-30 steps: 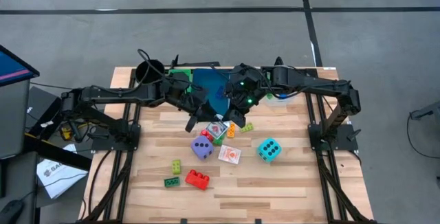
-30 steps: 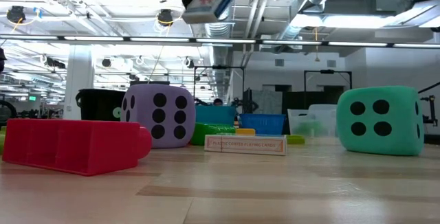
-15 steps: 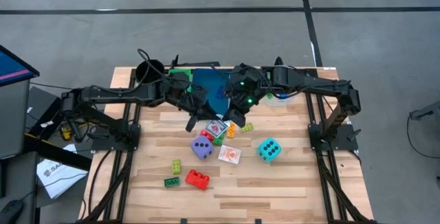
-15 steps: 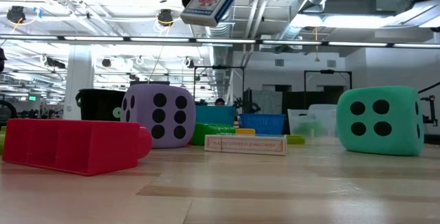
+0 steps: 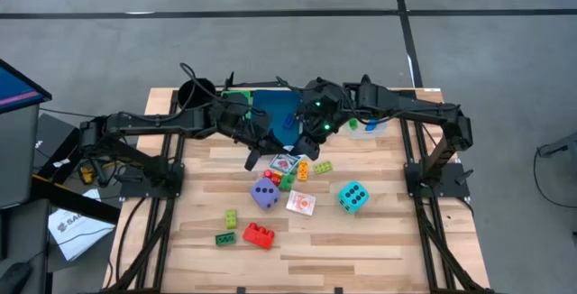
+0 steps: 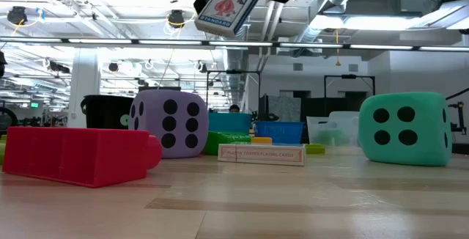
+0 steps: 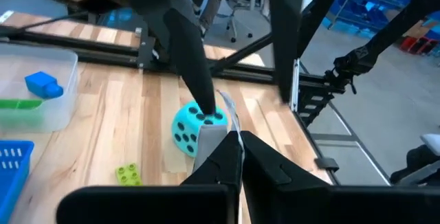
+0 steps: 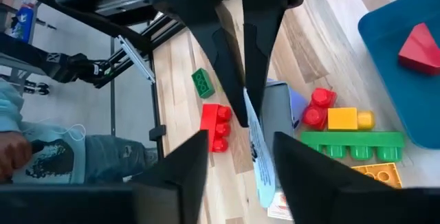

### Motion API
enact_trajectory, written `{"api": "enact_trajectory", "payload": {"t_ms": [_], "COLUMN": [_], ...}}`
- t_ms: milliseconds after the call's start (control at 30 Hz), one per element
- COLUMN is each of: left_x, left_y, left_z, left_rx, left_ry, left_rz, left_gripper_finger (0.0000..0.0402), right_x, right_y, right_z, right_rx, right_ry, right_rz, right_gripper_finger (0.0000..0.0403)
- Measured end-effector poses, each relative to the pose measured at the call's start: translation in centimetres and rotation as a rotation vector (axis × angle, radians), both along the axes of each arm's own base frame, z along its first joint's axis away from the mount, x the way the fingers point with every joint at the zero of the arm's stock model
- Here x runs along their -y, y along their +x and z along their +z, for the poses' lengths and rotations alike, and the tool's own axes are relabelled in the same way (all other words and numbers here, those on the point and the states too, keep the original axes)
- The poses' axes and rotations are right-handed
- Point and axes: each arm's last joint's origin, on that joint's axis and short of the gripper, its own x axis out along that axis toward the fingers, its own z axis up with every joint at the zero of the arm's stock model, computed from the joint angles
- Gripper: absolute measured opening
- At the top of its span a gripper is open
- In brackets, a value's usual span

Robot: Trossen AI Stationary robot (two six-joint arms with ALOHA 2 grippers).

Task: Pick & Place Toys
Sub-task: Put the blue game card into the green bin

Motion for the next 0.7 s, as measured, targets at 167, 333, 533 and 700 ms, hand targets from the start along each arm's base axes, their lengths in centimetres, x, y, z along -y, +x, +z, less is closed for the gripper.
{"api": "enact_trajectory", "payload": {"t_ms": [167, 333, 533, 700], "left_x": [-1.3, -2.8, -4.9, -6.5], "left_y": [-0.5, -1.9, -4.5, -7.2], "left_z": [-0.2, 0.7, 1.9, 2.8], "left_rx": [-0.035, -0.018, -0.015, -0.027], "left_ry": [-0.006, 0.010, 0.050, 0.092], "left_rz": [0.045, 0.098, 0.198, 0.304], "left_gripper_finger": [0.0000, 0.0000, 0.0000, 0.0000], "right_x": [-0.1, -0.1, -0.1, -0.2], "right_y": [-1.2, -2.9, -5.6, -7.2], "right_z": [1.5, 3.5, 5.9, 7.0], "right_rx": [0.055, 0.118, 0.186, 0.222], "right_ry": [-0.017, -0.092, -0.208, -0.265], "right_rz": [-0.005, -0.071, -0.160, -0.208], "right_gripper_finger": [0.0225, 0.0233, 0.0221, 0.0212]}}
